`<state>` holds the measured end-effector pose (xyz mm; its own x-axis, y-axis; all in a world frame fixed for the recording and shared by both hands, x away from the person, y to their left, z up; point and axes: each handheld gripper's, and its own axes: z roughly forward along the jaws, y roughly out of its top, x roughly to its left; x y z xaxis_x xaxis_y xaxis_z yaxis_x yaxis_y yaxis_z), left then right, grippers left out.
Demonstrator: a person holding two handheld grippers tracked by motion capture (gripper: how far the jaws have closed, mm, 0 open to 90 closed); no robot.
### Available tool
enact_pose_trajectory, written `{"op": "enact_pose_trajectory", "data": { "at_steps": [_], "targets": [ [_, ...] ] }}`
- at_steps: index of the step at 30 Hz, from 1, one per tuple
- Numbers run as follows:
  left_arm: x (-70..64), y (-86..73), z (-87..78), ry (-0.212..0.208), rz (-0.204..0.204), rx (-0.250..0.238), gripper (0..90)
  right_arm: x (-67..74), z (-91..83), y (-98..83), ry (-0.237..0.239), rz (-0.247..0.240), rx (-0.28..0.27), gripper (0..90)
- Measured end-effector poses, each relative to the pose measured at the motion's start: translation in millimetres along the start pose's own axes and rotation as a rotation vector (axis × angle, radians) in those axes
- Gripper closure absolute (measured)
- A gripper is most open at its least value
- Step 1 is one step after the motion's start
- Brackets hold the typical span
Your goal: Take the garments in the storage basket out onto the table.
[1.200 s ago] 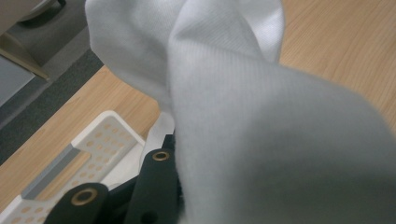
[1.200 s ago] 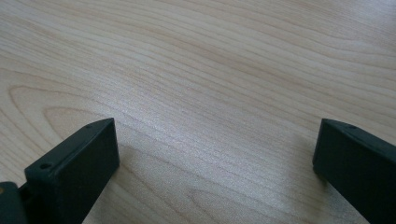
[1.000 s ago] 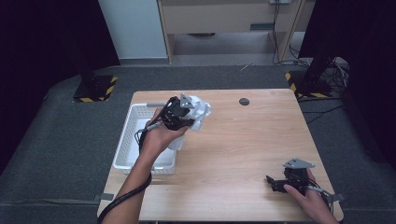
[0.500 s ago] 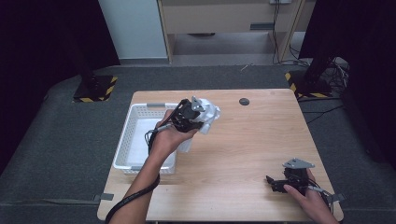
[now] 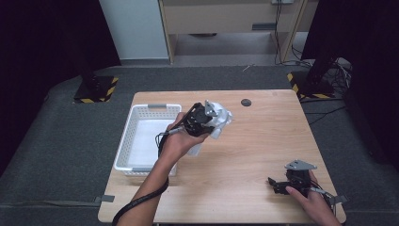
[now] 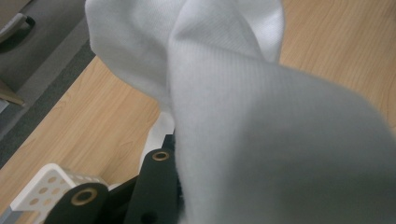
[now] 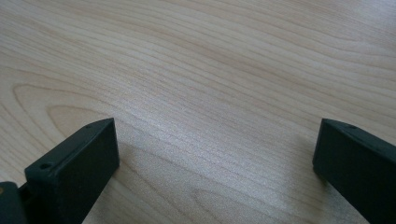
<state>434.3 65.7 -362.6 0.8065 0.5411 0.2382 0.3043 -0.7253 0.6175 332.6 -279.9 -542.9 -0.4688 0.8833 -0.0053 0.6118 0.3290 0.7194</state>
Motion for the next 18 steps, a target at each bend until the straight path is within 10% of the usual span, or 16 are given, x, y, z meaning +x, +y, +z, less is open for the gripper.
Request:
{"op": "enact_pose_trajectory", "data": {
  "at_steps": [18],
  "targets": [
    [-11.0,1.3,16.8,-0.029,0.008,0.001,69.2,0.7,0.0,0.2,0.001,-0.001,0.002,0.4]
  ]
}}
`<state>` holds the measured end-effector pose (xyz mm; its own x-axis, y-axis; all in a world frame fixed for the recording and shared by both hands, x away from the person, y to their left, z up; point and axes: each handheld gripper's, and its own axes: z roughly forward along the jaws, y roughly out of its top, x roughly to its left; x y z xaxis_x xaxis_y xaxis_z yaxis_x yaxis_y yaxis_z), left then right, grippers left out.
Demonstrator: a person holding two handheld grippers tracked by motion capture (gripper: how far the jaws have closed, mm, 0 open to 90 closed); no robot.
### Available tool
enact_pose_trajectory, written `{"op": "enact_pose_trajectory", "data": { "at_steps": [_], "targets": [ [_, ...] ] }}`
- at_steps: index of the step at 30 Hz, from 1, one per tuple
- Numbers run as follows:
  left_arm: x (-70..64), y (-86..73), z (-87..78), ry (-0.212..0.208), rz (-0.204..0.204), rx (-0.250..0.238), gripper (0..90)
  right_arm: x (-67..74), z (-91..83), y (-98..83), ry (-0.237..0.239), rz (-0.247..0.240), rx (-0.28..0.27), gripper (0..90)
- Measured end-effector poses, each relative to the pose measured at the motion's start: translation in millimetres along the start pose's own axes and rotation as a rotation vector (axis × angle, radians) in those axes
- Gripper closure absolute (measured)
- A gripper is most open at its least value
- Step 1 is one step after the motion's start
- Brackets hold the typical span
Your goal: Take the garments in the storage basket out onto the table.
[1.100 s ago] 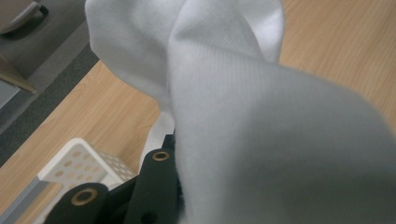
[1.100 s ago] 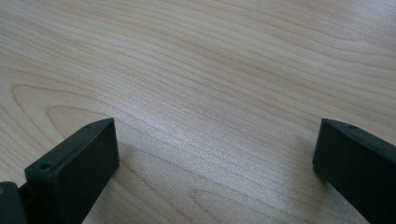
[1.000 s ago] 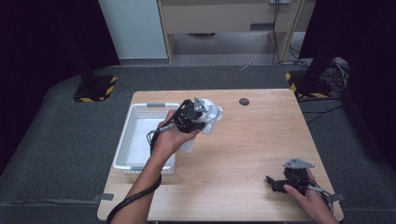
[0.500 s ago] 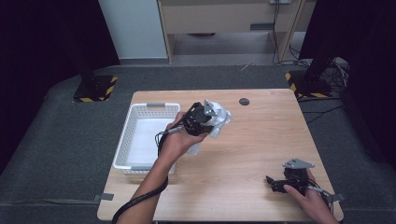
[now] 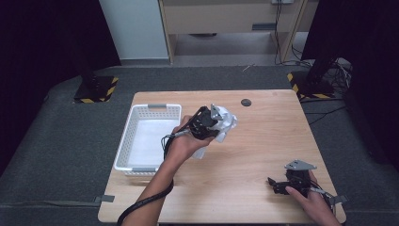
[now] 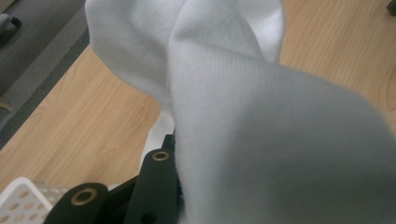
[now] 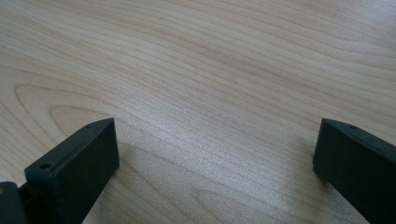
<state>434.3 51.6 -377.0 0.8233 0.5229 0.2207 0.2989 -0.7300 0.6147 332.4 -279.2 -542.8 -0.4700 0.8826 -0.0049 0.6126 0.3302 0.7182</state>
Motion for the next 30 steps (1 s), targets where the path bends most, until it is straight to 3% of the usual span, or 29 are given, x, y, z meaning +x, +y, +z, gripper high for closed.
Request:
{"op": "enact_pose_trajectory", "data": {
  "at_steps": [14,30],
  "targets": [
    [-18.0,-0.3,24.2,-0.032,0.013,0.007,69.1,0.5,0.1,0.2,0.0,0.002,0.002,0.4],
    [-33.3,-4.9,40.1,-0.041,0.017,0.009,69.0,0.8,0.4,0.5,0.003,0.0,0.002,0.4]
  ]
}}
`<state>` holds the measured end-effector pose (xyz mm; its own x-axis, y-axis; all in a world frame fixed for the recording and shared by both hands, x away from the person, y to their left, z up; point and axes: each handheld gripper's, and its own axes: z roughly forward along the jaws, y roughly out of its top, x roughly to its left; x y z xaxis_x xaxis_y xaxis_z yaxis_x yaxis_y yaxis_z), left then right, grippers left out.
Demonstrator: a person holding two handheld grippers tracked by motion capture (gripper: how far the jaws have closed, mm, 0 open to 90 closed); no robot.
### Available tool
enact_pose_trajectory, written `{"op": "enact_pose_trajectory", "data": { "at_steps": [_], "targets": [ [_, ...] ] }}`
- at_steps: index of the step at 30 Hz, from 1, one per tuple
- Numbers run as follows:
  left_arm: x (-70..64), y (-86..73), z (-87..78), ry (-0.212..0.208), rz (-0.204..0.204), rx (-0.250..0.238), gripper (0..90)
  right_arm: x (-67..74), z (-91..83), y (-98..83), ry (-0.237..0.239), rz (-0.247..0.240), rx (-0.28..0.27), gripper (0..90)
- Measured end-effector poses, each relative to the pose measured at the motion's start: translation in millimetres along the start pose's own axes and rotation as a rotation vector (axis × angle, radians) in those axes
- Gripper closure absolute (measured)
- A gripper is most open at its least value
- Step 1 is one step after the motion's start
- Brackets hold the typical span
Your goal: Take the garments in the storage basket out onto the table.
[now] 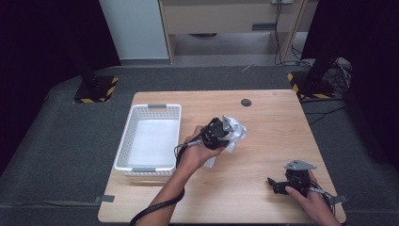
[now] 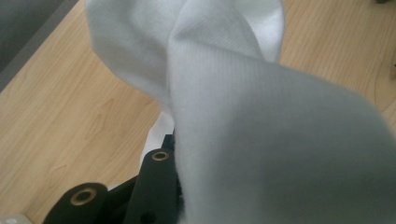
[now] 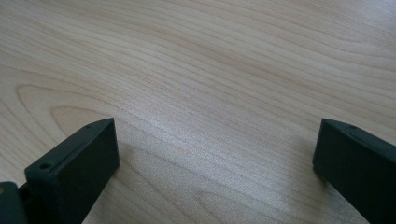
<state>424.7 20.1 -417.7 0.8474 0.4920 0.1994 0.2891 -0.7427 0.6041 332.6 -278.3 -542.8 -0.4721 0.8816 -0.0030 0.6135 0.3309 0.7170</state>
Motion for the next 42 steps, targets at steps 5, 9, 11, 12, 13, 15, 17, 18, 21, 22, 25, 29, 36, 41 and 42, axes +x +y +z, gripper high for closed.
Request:
{"op": "enact_pose_trajectory", "data": {
  "at_steps": [5,9,11,12,13,15,17,18,21,22,25,29,36,41,42],
  "targets": [
    [-6.2,-5.5,8.7,-0.01,-0.004,0.004,68.9,0.2,0.0,0.0,0.0,0.0,0.0,0.4],
    [-11.9,-11.2,14.9,-0.024,-0.012,-0.003,68.8,0.3,0.0,0.0,0.0,-0.001,0.0,0.4],
    [-15.2,-15.0,18.8,-0.031,-0.018,-0.004,68.8,0.3,0.0,0.0,0.0,-0.001,0.0,0.4],
    [-16.8,-16.7,20.8,-0.034,-0.019,-0.001,68.7,0.3,0.0,0.0,0.0,-0.001,0.0,0.4],
    [-18.5,-18.4,23.0,-0.035,-0.022,0.0,68.7,0.4,0.1,0.0,0.0,-0.001,0.0,0.4],
    [-19.8,-20.0,24.8,-0.038,-0.023,0.004,68.7,0.5,0.1,0.1,0.0,-0.001,0.0,0.4],
    [-23.3,-23.6,29.9,-0.04,-0.031,0.007,68.7,0.7,0.1,0.1,0.0,-0.001,0.0,0.4],
    [-24.2,-24.5,31.3,-0.04,-0.034,0.005,68.7,0.8,0.1,0.1,0.0,0.001,0.0,0.4],
    [-26.9,-26.9,34.7,-0.043,-0.045,0.0,68.7,0.9,0.1,0.1,0.0,0.001,0.0,0.4],
    [-26.9,-26.9,34.7,-0.043,-0.045,0.0,68.7,1.0,0.1,0.1,0.0,0.001,0.0,0.4],
    [-32.1,-29.4,39.3,-0.05,-0.048,0.005,68.8,1.0,0.1,0.1,0.0,0.001,0.0,0.4],
    [-36.2,-32.2,44.0,-0.058,-0.059,0.002,68.7,1.1,0.1,0.1,0.0,0.001,0.0,0.4],
    [-42.0,-33.2,50.8,-0.061,-0.063,0.005,68.6,1.2,0.1,0.1,0.0,0.0,0.0,0.4],
    [-45.3,-31.7,56.1,-0.066,-0.058,0.018,68.3,1.6,0.0,0.0,0.0,0.001,0.001,0.4],
    [-45.9,-31.3,56.9,-0.066,-0.064,0.015,68.2,1.8,0.0,0.0,0.001,0.001,0.0,0.4]
  ]
}}
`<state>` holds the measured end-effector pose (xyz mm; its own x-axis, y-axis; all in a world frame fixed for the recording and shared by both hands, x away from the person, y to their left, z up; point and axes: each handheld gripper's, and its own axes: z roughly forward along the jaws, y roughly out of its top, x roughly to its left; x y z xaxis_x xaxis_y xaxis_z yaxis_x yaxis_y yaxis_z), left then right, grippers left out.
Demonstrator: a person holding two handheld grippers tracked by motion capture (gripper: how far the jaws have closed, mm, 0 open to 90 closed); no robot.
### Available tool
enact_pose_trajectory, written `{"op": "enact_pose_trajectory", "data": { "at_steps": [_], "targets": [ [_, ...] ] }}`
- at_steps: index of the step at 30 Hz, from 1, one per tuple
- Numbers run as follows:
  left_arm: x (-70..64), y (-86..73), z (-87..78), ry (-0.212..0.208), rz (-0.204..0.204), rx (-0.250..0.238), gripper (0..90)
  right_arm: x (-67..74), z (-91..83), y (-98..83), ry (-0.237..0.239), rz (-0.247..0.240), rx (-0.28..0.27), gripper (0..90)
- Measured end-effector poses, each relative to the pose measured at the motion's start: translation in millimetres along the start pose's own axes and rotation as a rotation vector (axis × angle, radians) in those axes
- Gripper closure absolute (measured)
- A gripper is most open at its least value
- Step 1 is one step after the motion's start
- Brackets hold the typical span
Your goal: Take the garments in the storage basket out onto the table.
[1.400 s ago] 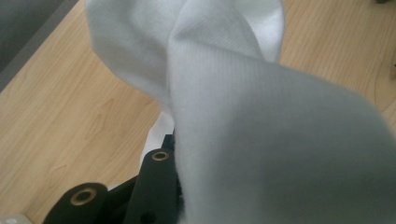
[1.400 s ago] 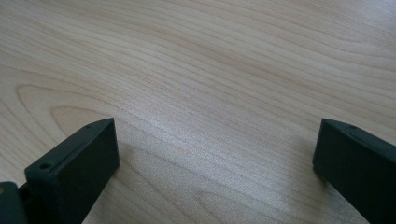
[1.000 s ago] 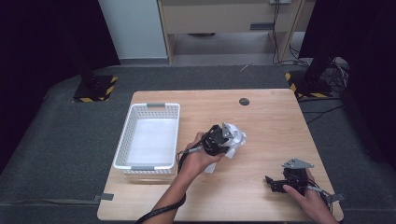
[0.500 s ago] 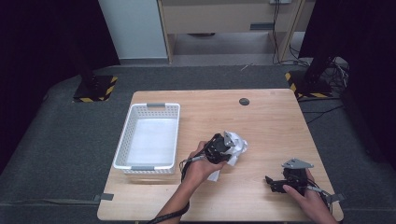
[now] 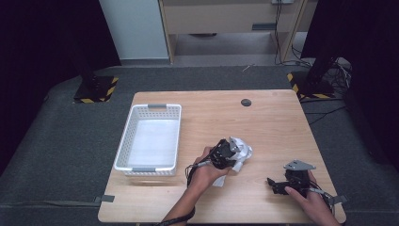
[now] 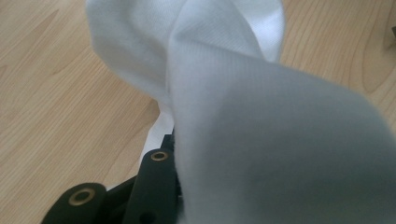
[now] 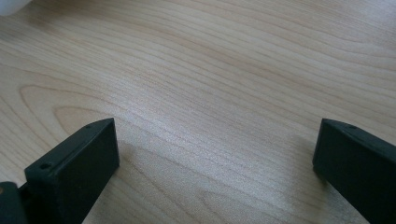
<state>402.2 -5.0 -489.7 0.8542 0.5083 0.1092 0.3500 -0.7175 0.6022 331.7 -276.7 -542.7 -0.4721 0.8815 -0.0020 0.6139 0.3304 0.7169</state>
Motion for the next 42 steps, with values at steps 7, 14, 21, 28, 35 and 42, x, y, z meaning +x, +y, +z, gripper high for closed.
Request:
{"op": "enact_pose_trajectory", "data": {
  "at_steps": [7,14,21,28,35,42],
  "targets": [
    [-5.7,4.8,12.0,0.006,-0.026,-0.001,67.5,0.3,0.0,0.0,0.001,0.0,0.0,0.4],
    [-9.5,6.3,24.4,0.014,-0.049,-0.009,65.4,0.4,0.0,0.0,0.002,-0.001,0.0,0.4],
    [-11.6,7.3,30.1,0.026,-0.05,-0.019,56.4,0.2,0.0,0.1,0.004,-0.005,0.0,0.4],
    [-6.4,3.4,30.0,0.04,-0.092,-0.045,24.9,0.2,0.0,0.1,0.004,-0.005,0.0,0.4],
    [5.2,-0.5,10.0,0.043,-0.11,-0.052,8.8,0.2,0.0,0.1,0.004,-0.006,0.0,0.4],
    [8.4,-18.4,-13.0,0.049,-0.119,-0.065,5.4,0.7,0.4,0.5,0.003,-0.006,0.001,0.4]
  ]
}}
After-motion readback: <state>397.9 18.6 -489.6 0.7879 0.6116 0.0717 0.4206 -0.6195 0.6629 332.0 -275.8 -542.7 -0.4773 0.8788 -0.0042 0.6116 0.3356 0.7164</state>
